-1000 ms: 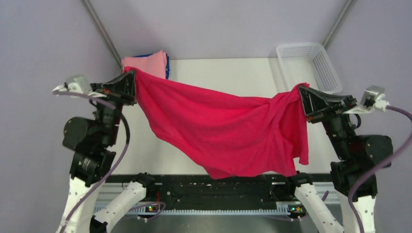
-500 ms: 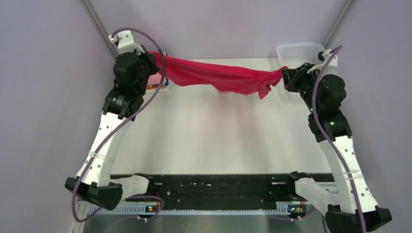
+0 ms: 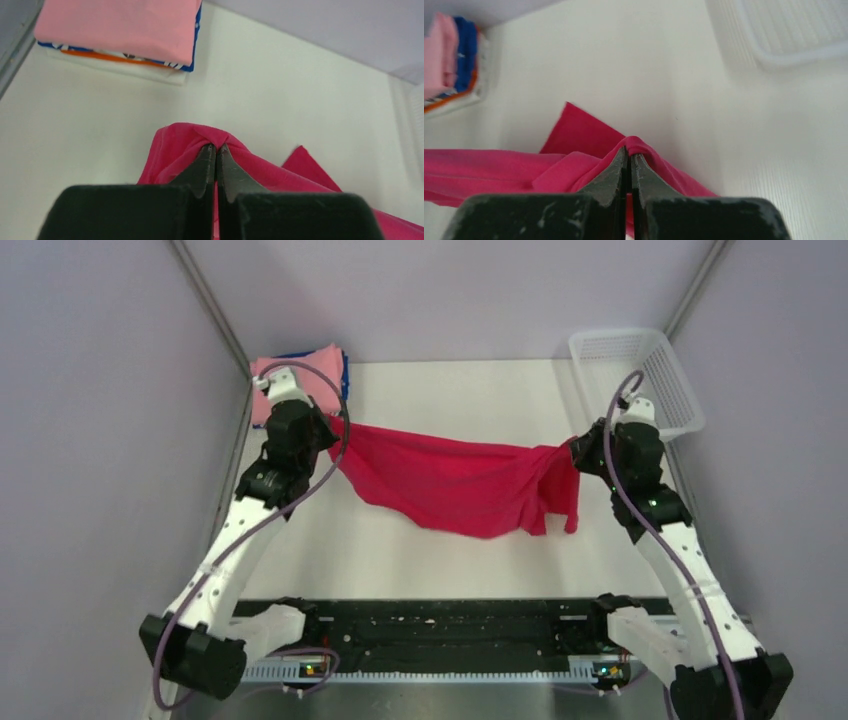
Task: Fold and stack the t-shirts
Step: Flatten out the tshirt
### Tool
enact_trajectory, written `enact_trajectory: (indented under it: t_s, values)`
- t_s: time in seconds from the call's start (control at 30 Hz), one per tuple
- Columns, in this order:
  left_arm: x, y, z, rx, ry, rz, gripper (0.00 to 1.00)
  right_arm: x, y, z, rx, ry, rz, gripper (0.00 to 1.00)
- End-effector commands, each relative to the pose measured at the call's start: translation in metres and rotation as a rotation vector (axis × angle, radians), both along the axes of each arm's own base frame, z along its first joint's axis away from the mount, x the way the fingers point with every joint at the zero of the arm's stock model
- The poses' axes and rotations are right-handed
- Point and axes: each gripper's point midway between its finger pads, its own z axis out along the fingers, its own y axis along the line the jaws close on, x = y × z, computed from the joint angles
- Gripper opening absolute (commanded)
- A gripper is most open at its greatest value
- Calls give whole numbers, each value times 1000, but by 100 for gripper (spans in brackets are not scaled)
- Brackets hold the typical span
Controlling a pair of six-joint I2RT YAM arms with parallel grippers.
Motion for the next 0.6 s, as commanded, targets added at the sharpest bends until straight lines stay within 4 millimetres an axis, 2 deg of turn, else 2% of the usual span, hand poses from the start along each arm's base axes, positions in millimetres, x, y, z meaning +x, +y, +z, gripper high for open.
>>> enact_trajectory:
  t_s: [0.0,0.1,0.13,0.17,0.2,0.27,0.3,0.37,0.43,0.47,0.5,0.57]
  values:
    - [38,7,-55,8,144,76,0,25,-23,-42,-81,130,-126,0]
    - [64,7,-101,4,231,119,0,56,-23,-79,-126,198,-118,2]
    - [72,3,-114,-4,251,110,0,69,-25,-93,-128,221,-124,6]
    - [80,0,-125,-14,275,98,0,80,-24,-98,-125,217,-119,10]
    - [86,-3,-133,-24,296,88,0,93,-24,-107,-121,223,-114,18]
    - [95,-4,-151,-20,344,100,0,113,-24,-121,-125,263,-112,42]
    - [96,-3,-157,-16,365,112,0,119,-24,-130,-138,308,-109,50]
    - [97,-1,-166,-13,391,127,0,118,-24,-138,-148,361,-111,61]
    - [93,-1,-169,-20,400,125,0,108,-27,-133,-140,359,-127,68]
    - [91,-1,-171,-23,399,123,0,96,-28,-135,-124,358,-139,75]
    - [89,-2,-171,-26,394,120,0,85,-29,-132,-105,344,-153,85]
    - [83,-1,-174,-25,399,114,1,62,-29,-130,-57,318,-169,89]
